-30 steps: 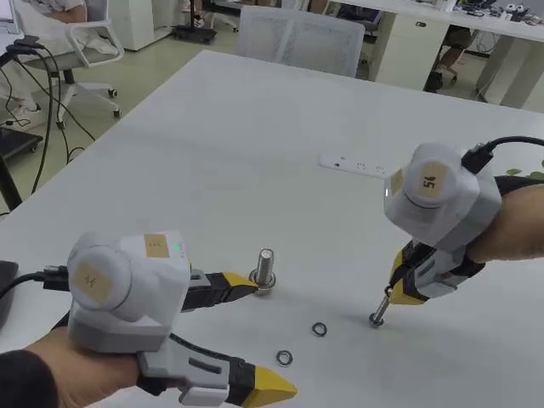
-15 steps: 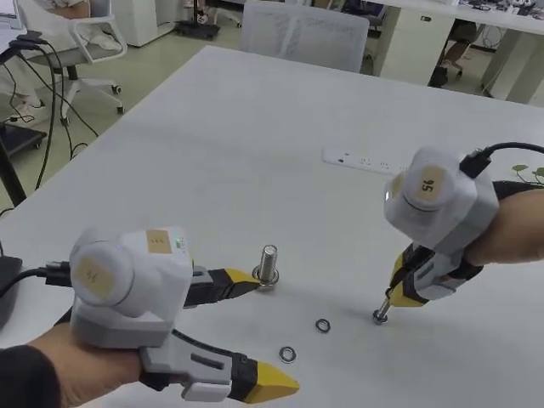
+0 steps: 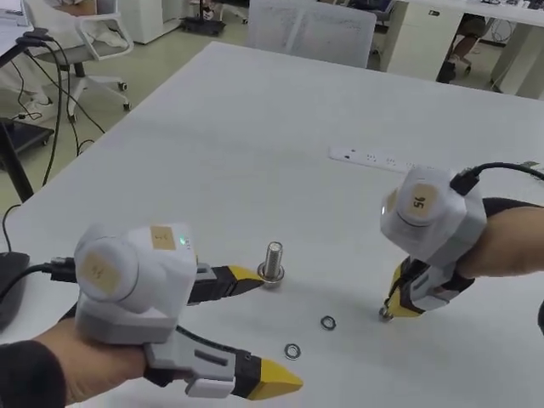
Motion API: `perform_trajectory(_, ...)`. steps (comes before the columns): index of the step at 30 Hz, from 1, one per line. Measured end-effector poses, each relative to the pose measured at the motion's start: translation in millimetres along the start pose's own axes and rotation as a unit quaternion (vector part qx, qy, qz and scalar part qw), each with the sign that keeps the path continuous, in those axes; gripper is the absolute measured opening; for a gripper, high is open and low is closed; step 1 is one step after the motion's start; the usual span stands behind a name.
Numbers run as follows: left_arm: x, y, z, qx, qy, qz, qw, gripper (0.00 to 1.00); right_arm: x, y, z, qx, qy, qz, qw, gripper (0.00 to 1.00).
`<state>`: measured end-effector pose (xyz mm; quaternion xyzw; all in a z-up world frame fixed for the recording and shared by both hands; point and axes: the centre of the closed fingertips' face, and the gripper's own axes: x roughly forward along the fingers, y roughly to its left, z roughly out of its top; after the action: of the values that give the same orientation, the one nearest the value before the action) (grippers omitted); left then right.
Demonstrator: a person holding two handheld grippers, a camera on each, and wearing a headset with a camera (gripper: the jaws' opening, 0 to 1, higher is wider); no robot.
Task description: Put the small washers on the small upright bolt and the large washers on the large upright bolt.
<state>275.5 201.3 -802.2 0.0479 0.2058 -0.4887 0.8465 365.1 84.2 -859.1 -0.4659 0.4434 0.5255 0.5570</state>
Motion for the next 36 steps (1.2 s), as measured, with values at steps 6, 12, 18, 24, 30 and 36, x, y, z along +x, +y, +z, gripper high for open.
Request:
perform_trajectory(6,-0.4,0.5,-0.5,-0.001,0.000,0.001,1.0000,0.72,6.2,1.0,-0.5,0.004,0.000,0.004,1.0000,0.13)
perform_trajectory(12,-0.6,1.5,-1.5,-0.003,0.000,0.002,1.0000,0.72,9.9,2.0,-1.7,0.004,0.000,0.004,1.0000,0.14)
perform_trajectory(18,-0.3,2.1,-2.1,-0.003,0.001,0.001,1.0000,0.72,9.9,1.2,-0.8,0.002,-0.003,0.001,1.0000,0.14)
perform_trajectory(24,-0.7,1.9,-2.5,-0.002,0.001,0.001,1.0000,0.72,9.6,2.6,-0.5,0.006,-0.004,0.003,1.0000,0.17)
perform_trajectory(30,-1.6,1.2,-2.7,-0.001,0.001,0.000,1.0000,0.72,6.7,2.3,1.1,0.014,-0.010,0.000,0.9999,0.18)
perform_trajectory(36,-1.4,0.5,-2.9,-0.001,0.001,-0.001,1.0000,0.72,5.1,1.3,-3.1,0.021,-0.010,-0.004,0.9997,0.23)
